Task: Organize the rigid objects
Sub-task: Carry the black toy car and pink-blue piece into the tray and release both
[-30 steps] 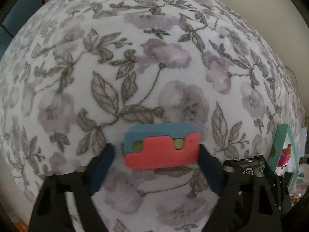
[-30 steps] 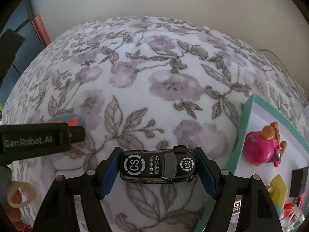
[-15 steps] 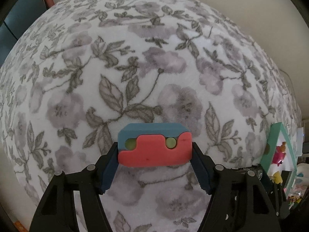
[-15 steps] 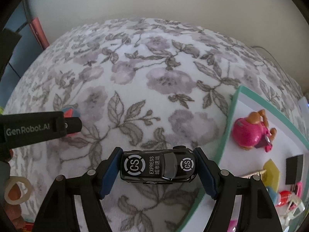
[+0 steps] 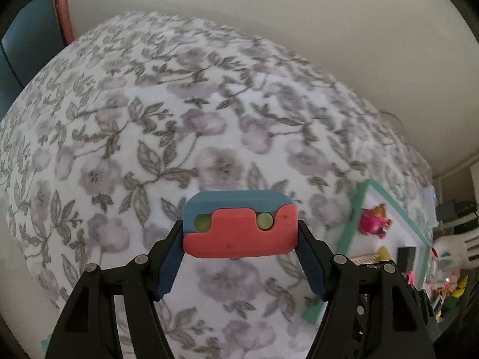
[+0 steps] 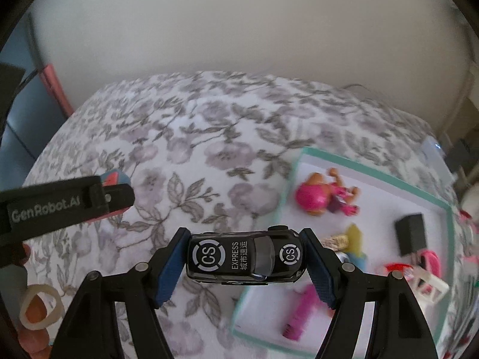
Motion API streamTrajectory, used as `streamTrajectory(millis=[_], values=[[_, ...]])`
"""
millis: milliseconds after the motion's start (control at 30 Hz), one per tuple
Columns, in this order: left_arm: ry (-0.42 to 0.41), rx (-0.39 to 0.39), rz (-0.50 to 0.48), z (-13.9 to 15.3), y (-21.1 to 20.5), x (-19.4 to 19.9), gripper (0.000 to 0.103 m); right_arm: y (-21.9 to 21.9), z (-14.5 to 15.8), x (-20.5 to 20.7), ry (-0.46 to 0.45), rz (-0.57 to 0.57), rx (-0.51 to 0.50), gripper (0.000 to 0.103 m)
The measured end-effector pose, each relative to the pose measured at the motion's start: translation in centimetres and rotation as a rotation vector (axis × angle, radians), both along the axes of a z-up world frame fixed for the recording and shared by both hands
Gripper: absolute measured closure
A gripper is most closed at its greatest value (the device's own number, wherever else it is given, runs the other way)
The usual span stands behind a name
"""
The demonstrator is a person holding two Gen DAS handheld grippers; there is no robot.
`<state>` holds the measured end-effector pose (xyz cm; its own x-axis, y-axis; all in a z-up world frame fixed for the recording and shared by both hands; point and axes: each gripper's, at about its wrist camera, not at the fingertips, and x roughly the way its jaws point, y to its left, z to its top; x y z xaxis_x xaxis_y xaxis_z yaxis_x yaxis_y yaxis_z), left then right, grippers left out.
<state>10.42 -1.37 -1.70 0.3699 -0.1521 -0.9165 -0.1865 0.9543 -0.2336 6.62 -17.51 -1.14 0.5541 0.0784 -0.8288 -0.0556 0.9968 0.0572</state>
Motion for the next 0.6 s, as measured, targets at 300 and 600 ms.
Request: streamTrajectory(millis=[300, 600], values=[[-0.044, 0.042, -0.166, 1.8, -7.1, -1.9, 0.031, -8.7, 1.7, -3.0, 0.003, -0.278, 0.012, 0.027], [-0.033, 0.088, -0.35, 1.4, -14.1, -3.7, 0.031, -15.6, 0.8, -4.8, 0.049, -0.458, 0.036, 0.027]])
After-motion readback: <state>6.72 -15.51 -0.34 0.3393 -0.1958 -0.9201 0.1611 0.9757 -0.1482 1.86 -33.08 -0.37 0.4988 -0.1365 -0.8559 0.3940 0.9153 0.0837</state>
